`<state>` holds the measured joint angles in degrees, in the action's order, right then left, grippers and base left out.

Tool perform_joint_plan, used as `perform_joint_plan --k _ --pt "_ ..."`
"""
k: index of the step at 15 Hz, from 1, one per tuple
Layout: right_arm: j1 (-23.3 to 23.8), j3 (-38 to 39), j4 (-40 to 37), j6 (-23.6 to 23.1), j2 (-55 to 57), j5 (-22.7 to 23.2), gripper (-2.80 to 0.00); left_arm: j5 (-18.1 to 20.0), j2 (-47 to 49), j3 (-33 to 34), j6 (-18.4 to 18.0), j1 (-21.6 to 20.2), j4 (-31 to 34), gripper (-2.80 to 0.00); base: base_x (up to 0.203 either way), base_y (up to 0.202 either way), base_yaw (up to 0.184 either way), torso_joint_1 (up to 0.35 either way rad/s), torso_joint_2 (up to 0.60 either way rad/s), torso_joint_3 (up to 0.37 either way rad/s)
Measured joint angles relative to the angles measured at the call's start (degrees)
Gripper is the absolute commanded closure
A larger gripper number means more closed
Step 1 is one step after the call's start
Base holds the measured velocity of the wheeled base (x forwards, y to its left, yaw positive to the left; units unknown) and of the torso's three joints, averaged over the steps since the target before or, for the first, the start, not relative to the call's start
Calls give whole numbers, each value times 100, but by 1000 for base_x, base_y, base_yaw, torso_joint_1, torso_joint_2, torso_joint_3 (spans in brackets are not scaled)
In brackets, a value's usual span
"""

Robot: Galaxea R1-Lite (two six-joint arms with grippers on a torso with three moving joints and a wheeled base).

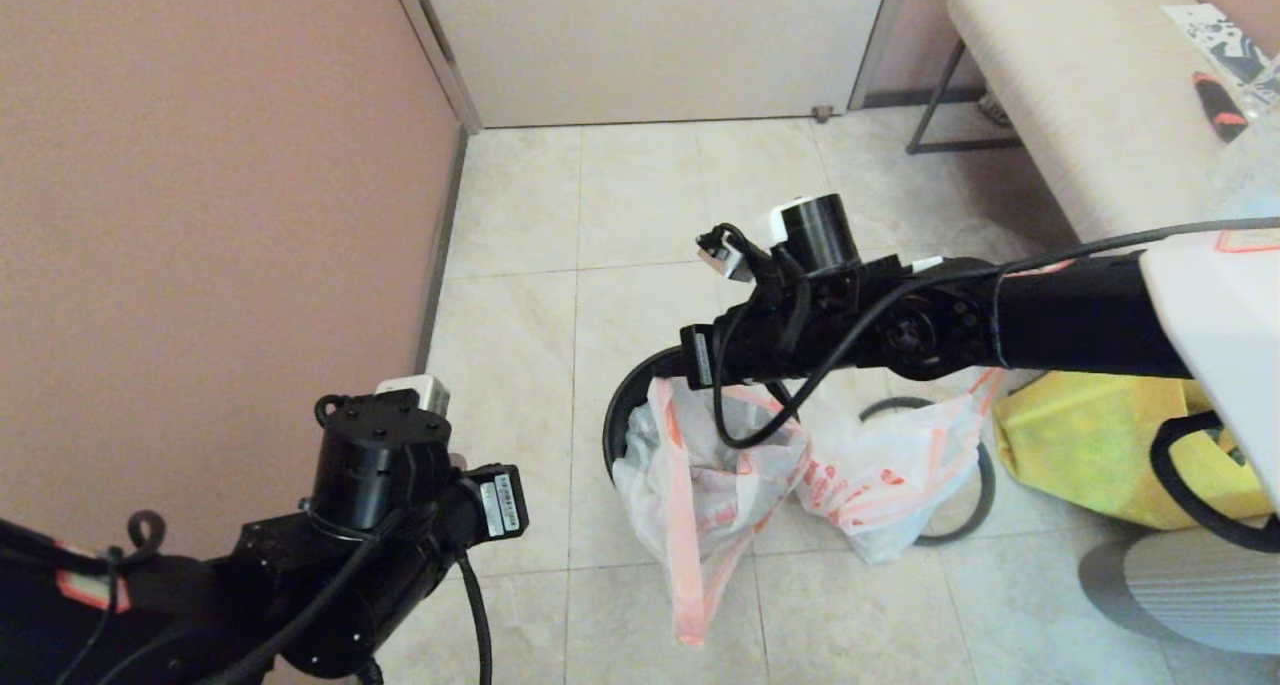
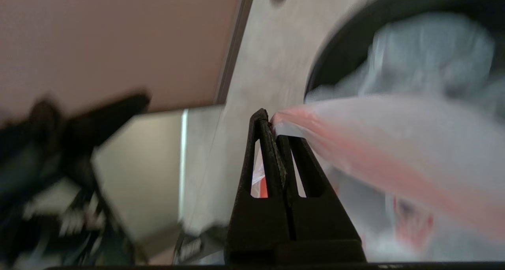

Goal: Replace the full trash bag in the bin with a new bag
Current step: Put the new garbage bag on the trash can

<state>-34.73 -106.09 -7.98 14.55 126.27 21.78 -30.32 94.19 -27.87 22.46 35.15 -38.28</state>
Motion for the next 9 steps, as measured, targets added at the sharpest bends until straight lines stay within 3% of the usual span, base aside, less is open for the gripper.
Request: perform_joint_plan --k 3,6,9 --pt "-252 -705 -112 -469 734 -317 0 67 -32 44 11 -12 -9 0 0 0 0 0 0 0" --pt "-341 -783 224 -851 1019 -350 0 343 -32 236 34 -60 -291 0 0 0 0 0 0 0" --pt "-427 -792 785 -950 1094 -728 0 515 25 319 23 -75 -455 0 0 0 0 0 0 0"
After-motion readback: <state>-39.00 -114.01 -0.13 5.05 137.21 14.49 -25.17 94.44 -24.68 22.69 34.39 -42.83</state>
